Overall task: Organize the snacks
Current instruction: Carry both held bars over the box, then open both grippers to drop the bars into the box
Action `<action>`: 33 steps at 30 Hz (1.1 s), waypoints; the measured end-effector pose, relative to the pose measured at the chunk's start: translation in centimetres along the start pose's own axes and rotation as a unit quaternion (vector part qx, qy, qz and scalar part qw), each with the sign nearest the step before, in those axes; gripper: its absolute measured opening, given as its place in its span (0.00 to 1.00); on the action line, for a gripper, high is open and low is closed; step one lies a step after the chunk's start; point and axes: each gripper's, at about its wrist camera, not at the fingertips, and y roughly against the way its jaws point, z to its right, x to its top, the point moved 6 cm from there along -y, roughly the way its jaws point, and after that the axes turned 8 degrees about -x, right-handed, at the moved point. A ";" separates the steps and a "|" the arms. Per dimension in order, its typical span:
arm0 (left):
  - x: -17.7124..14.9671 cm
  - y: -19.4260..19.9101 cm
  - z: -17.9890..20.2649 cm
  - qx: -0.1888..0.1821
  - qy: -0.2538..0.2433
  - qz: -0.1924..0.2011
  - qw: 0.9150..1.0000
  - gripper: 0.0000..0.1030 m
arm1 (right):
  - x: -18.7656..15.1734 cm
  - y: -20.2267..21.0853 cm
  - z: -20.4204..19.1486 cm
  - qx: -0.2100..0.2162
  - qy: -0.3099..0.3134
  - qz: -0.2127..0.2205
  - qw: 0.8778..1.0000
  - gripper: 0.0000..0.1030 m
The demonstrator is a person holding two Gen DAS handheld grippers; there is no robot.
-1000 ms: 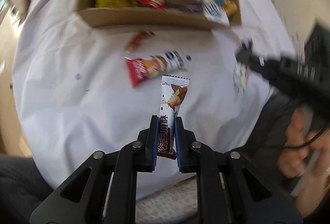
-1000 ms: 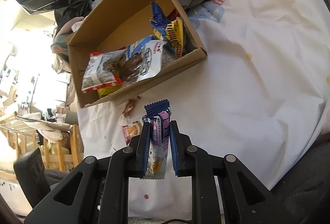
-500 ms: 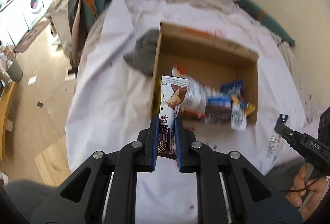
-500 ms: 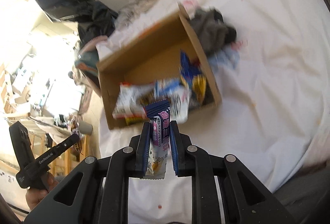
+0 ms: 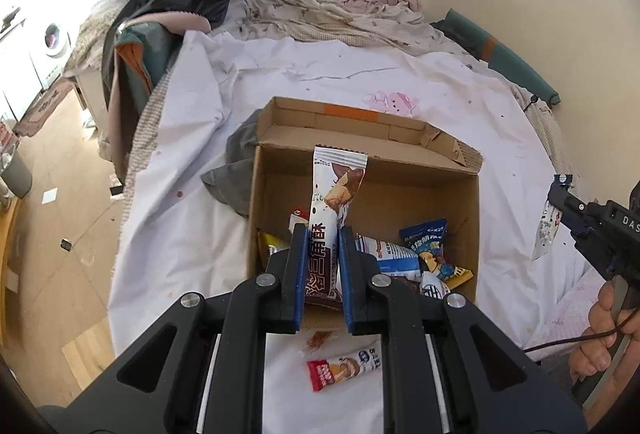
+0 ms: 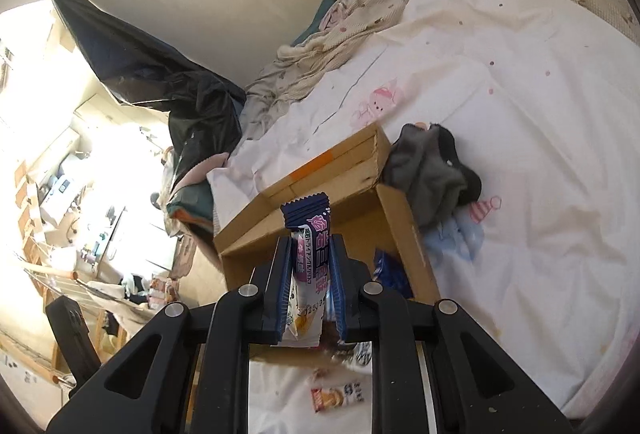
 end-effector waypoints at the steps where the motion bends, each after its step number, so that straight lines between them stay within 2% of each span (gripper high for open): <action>1: -0.1 -0.9 -0.1 -0.001 -0.001 -0.003 1.000 0.12 | -0.2 -0.4 0.2 0.001 0.001 -0.001 1.000 0.19; 4: -1.1 -3.6 -0.5 0.010 -0.016 -0.019 1.000 0.12 | -1.7 -2.6 1.5 -0.009 0.011 -0.017 1.000 0.19; 5: -1.7 -4.7 -0.7 0.015 -0.022 -0.032 0.999 0.12 | -2.6 -3.6 2.2 -0.023 0.007 -0.036 0.999 0.19; 7: -3.1 -6.5 -1.6 0.013 -0.005 -0.054 0.998 0.12 | -3.9 -5.2 2.9 -0.018 -0.011 -0.075 0.997 0.19; 10: -4.3 -8.4 -2.1 0.001 0.019 -0.087 0.996 0.12 | -4.2 -6.1 2.5 -0.042 0.024 -0.075 0.996 0.19; 14: -4.1 -8.7 -1.6 0.003 -0.002 -0.081 0.997 0.12 | -4.6 -7.7 1.9 -0.057 0.051 -0.080 0.994 0.19; 18: -4.1 -9.1 -1.2 -0.014 0.006 -0.087 0.996 0.12 | -5.1 -8.9 1.0 -0.080 0.087 -0.082 0.990 0.19; 21: -4.1 -9.2 -1.1 -0.011 0.004 -0.089 0.996 0.12 | -5.4 -9.6 0.8 -0.101 0.114 -0.084 0.985 0.19; 24: -4.0 -9.4 -0.9 -0.021 0.008 -0.090 0.996 0.12 | -5.7 -9.9 0.9 -0.103 0.117 -0.091 0.984 0.22; 27: -3.7 -9.3 -0.4 -0.036 0.007 -0.075 0.997 0.12 | -5.7 -10.3 1.0 -0.080 0.095 -0.107 0.987 0.22; 28: -3.6 -9.3 -0.2 -0.044 0.007 -0.073 0.996 0.14 | -5.6 -10.3 1.2 -0.061 0.075 -0.113 0.989 0.24; 29: -3.7 -9.3 0.1 -0.055 0.006 -0.075 0.996 0.16 | -5.5 -10.3 1.2 -0.054 0.063 -0.115 0.990 0.42; 30: -3.8 -9.4 0.4 -0.061 0.003 -0.080 0.995 0.25 | -5.4 -10.1 1.4 -0.050 0.053 -0.115 0.991 0.54; 31: -3.9 -9.5 0.6 -0.060 0.002 -0.082 0.995 0.39 | -5.1 -9.9 1.5 -0.048 0.045 -0.107 0.992 0.71; 32: -4.0 -9.4 0.7 -0.057 0.000 -0.080 0.995 0.44 | -4.8 -9.5 1.7 -0.049 0.039 -0.093 0.994 0.72; 33: -4.0 -9.4 0.7 -0.052 -0.001 -0.077 0.996 0.58 | -4.6 -9.3 1.8 -0.051 0.038 -0.088 0.994 0.72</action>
